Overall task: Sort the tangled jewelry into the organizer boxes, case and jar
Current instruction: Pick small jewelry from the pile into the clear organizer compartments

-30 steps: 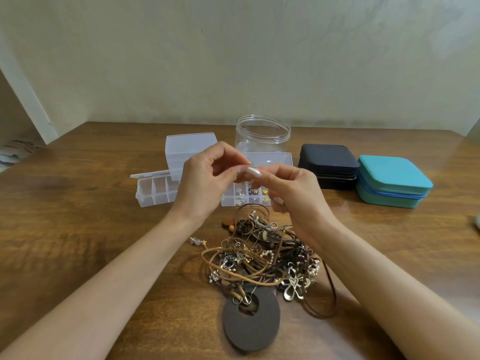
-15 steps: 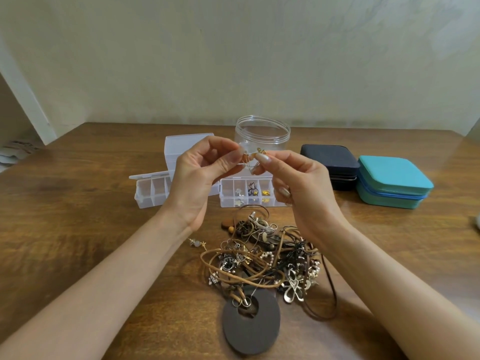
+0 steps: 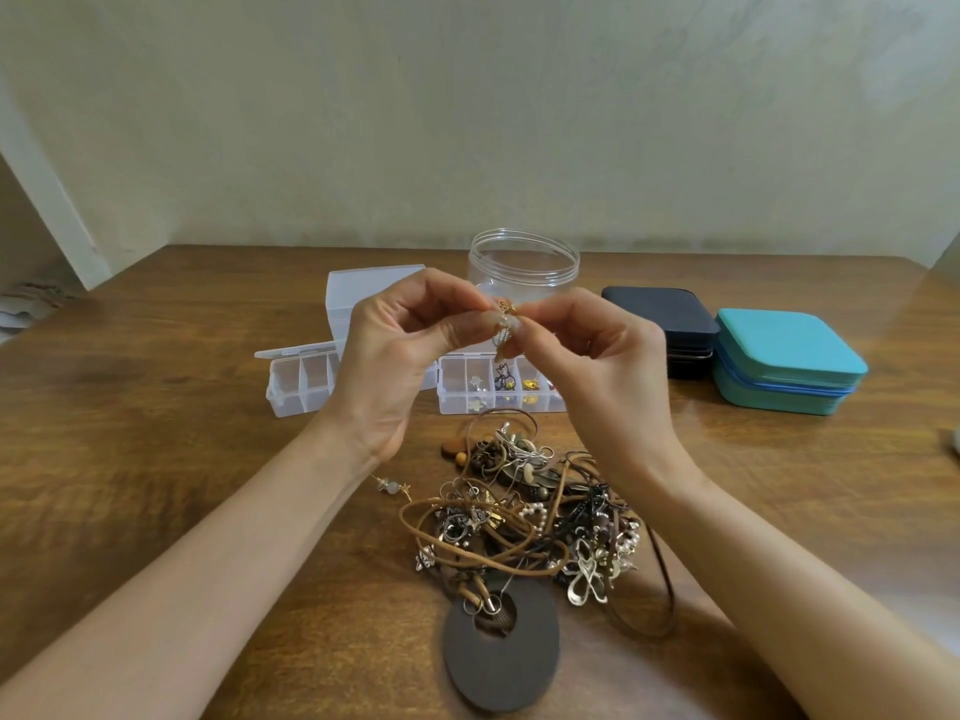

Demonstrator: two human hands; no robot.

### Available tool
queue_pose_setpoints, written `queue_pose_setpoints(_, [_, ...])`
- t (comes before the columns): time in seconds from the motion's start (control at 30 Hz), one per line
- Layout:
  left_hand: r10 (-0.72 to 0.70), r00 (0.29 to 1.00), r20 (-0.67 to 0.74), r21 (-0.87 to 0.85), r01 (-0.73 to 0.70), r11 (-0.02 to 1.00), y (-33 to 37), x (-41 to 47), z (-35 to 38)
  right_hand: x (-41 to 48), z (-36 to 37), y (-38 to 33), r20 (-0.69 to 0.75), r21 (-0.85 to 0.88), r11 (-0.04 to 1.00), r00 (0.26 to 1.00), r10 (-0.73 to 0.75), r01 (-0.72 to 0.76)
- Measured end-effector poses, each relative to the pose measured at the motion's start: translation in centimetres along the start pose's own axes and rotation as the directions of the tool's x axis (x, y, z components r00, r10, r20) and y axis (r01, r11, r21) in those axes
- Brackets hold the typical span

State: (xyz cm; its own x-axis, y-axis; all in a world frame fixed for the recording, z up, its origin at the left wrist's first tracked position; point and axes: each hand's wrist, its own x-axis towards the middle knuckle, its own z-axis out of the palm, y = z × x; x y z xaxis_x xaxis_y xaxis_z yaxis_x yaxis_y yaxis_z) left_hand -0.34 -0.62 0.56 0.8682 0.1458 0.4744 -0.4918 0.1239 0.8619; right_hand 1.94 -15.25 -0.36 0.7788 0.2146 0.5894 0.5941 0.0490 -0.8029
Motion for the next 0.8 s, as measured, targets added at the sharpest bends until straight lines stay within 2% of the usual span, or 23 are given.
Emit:
queue_pose_setpoints(0.27, [-0.003,0.999,0.044,-0.064,0.006,0.998,0.41,0.06,-0.31,0.2,-0.18,-0.58,0.046,0.141,0.988,0.997,0.06,-0.066])
queue_pose_setpoints(0.63, [0.005,0.998,0.057,-0.063,-0.001,0.998,0.45,0.03,-0.42,0.35,-0.22,-0.24,0.077,0.129,0.99,0.996,0.037,-0.047])
queue_pose_setpoints(0.8, [0.011,0.999,0.048,-0.062,-0.008,0.998,0.54,-0.05,-0.27,0.38,-0.29,-0.38,0.096,0.191,0.978,0.993,0.067,-0.085])
